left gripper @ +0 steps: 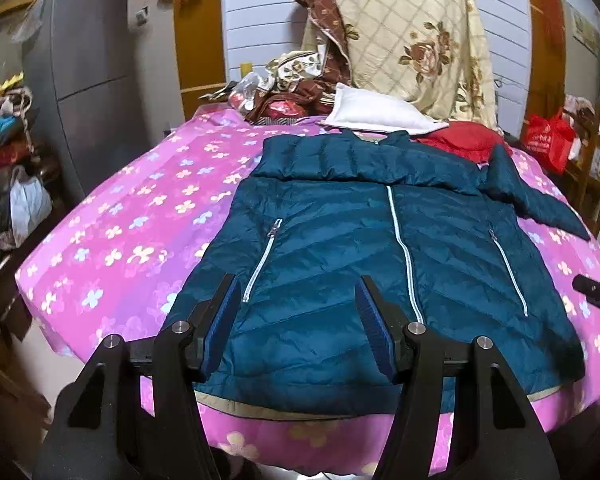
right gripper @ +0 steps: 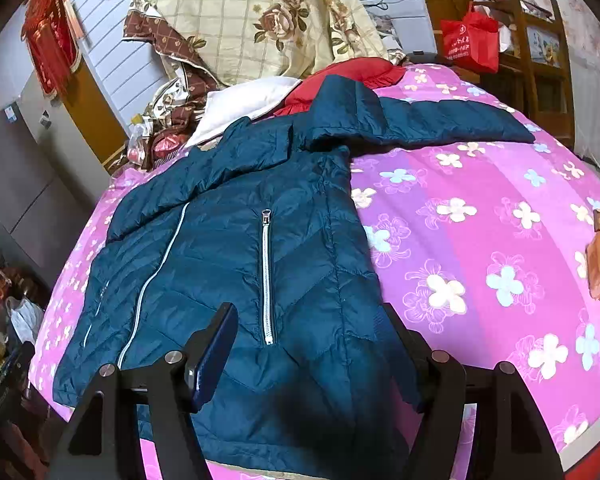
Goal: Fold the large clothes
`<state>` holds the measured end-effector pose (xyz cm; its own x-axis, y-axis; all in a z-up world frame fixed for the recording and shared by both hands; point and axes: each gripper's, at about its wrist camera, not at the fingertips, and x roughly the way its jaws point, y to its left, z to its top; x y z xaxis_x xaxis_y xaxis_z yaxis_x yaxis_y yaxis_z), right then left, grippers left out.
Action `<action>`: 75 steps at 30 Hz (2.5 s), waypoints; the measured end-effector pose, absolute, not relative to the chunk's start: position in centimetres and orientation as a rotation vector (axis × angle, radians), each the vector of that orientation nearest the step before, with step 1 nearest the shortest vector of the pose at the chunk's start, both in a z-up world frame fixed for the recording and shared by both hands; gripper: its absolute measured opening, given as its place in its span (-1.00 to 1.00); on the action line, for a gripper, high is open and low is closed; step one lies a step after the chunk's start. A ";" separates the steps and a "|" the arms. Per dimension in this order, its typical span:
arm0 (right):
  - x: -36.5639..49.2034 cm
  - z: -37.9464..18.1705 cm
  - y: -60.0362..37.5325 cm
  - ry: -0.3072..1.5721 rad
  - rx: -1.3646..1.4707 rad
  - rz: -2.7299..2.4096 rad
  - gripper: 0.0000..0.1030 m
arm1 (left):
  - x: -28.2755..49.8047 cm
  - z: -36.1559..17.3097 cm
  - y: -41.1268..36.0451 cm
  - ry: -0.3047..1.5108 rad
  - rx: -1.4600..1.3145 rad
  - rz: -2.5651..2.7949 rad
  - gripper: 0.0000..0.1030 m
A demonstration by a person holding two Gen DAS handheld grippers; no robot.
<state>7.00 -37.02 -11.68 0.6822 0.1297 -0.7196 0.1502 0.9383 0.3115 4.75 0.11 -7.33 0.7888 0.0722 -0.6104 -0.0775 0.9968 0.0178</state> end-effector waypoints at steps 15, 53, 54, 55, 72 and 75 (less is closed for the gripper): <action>8.2 -12.1 -44.2 0.806 0.496 -0.140 0.32 | 5.1 -9.5 -2.8 0.685 0.072 -0.003 0.16; 30.9 -4.5 -64.4 0.673 0.442 -0.511 -0.91 | 12.5 -15.0 -4.2 0.857 0.085 -0.037 0.15; 31.2 -1.8 -62.2 0.645 0.394 -0.483 -0.91 | 12.5 -14.9 -3.9 0.849 0.082 -0.035 0.16; 31.5 0.0 -60.5 0.626 0.359 -0.461 -0.91 | 12.5 -14.7 -3.7 0.839 0.078 -0.033 0.16; 38.4 5.9 -14.7 0.631 -0.051 0.147 -0.91 | 14.2 -12.3 10.4 0.588 -0.146 0.201 0.15; 40.0 0.2 -9.1 0.716 -0.133 0.188 -0.91 | 14.9 -13.1 12.2 0.619 -0.197 0.217 0.15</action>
